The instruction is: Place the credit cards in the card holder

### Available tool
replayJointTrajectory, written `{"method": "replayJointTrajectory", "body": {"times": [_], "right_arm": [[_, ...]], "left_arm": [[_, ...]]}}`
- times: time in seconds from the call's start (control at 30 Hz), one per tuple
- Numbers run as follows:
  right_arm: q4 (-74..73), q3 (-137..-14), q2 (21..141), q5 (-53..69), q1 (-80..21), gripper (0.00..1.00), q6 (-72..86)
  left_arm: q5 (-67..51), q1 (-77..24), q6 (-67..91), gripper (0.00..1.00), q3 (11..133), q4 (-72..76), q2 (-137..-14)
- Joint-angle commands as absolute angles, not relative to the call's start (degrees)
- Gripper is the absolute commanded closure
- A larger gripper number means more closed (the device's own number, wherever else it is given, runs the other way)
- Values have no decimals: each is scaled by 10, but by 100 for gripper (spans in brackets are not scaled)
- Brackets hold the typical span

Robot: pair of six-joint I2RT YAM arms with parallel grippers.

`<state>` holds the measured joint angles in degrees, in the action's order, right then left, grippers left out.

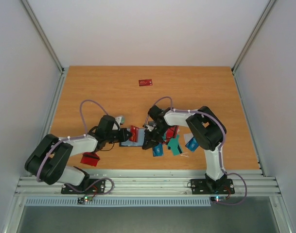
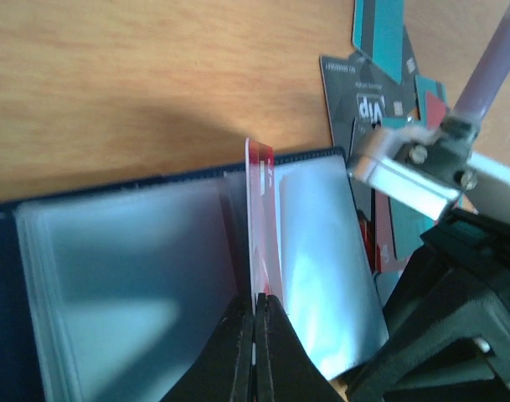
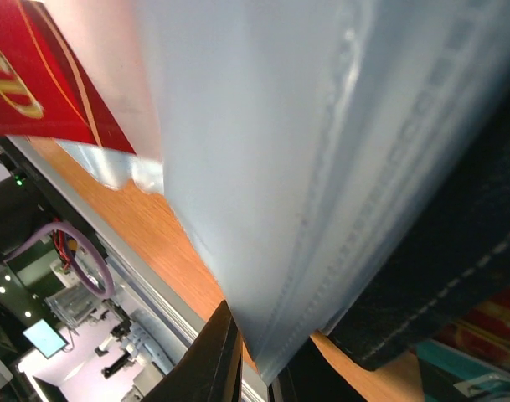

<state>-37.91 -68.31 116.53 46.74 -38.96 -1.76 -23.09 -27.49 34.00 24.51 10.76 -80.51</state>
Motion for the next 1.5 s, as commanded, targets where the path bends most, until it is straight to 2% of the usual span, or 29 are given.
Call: {"method": "replayJointTrajectory", "body": {"times": [0.0, 0.2, 0.47, 0.57, 0.93, 1.2, 1.33, 1.47], "right_arm": [[-435, -683, 1198, 413, -390, 89, -51], [-455, -700, 1213, 420, -389, 89, -53], [-480, -735, 1230, 423, -380, 89, -58], [-482, -746, 1236, 422, -376, 89, -54], [-452, -736, 1238, 425, -376, 90, -16], [-425, -716, 1227, 429, -376, 91, -5], [-420, -714, 1222, 432, -376, 91, -3], [-420, -711, 1213, 433, -376, 91, -4]], "left_arm": [[-265, -244, 322, 100, 227, 203, -843], [-295, -233, 340, 99, 200, 292, -871], [-358, -234, 396, 100, 165, 476, -978], [-360, -234, 416, 100, 152, 496, -991], [-303, -255, 413, 100, 147, 317, -904], [-277, -299, 444, 99, 143, 339, -920], [-248, -319, 464, 94, 144, 324, -909], [-216, -329, 465, 90, 158, 240, -864]]}}
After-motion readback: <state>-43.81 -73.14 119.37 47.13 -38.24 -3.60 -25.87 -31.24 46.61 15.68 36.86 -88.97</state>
